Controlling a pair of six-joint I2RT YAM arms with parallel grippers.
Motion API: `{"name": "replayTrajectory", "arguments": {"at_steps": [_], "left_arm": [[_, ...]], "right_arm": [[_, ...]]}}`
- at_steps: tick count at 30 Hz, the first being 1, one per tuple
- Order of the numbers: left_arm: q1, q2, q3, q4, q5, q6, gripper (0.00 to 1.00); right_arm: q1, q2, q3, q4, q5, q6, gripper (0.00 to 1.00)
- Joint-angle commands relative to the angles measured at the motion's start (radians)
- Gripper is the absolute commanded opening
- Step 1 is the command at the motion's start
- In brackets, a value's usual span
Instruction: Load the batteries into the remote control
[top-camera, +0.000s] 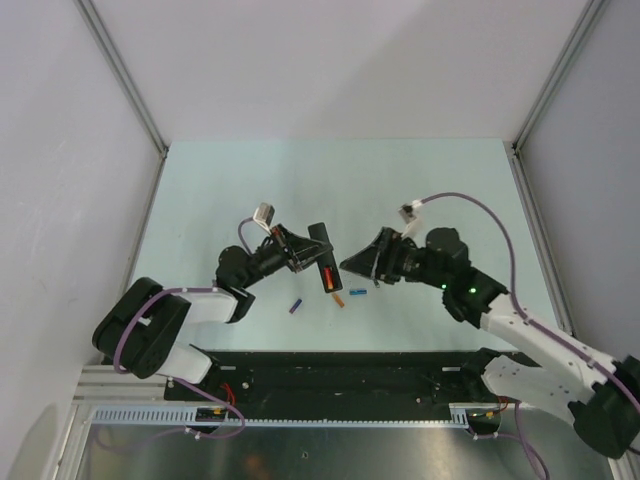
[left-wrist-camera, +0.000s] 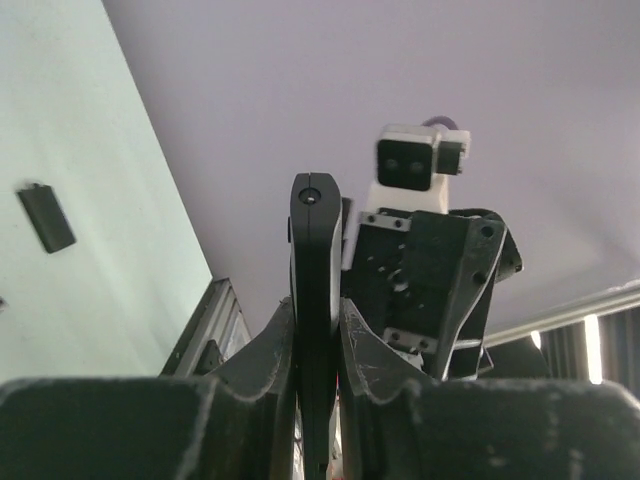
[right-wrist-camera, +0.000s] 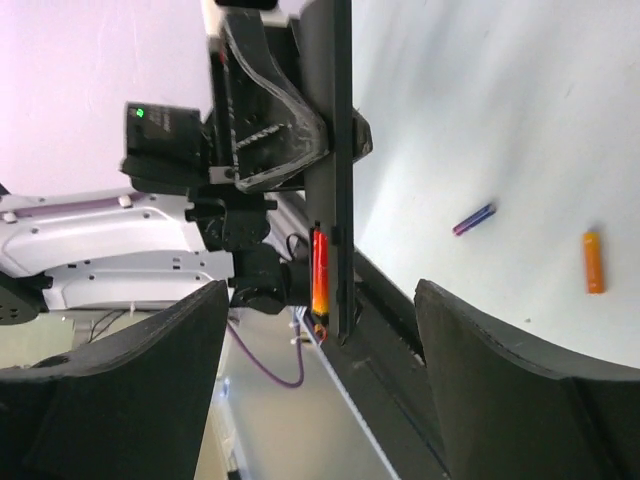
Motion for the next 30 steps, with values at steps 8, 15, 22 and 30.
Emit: {"name": "replayTrajectory", "arguments": {"at_steps": [8, 15, 22, 30], "left_arm": [[0.14, -0.182, -0.209, 0.242, -0.03, 0.089, 0.0], [0.15, -0.355, -0.35, 0.14, -0.045, 0.097, 0.0], [0.156, -0.726, -0.333, -0.241, -0.051, 0.207, 0.0], [0.157, -0.753, -0.313, -0.332, -0.014, 0.224, 0.0]], "right_arm": [[-0.013, -0.011, 0.012, -0.407, 0.354, -0.274, 0.7], [0.114, 0.202, 0.029, -0.268, 0.459, -0.378, 0.6], [0.216, 0.437, 0.151, -0.229, 0.517, -0.463, 0.54], [0.242, 0.616, 0.266, -0.225, 0.551, -0.515, 0.49]]}}
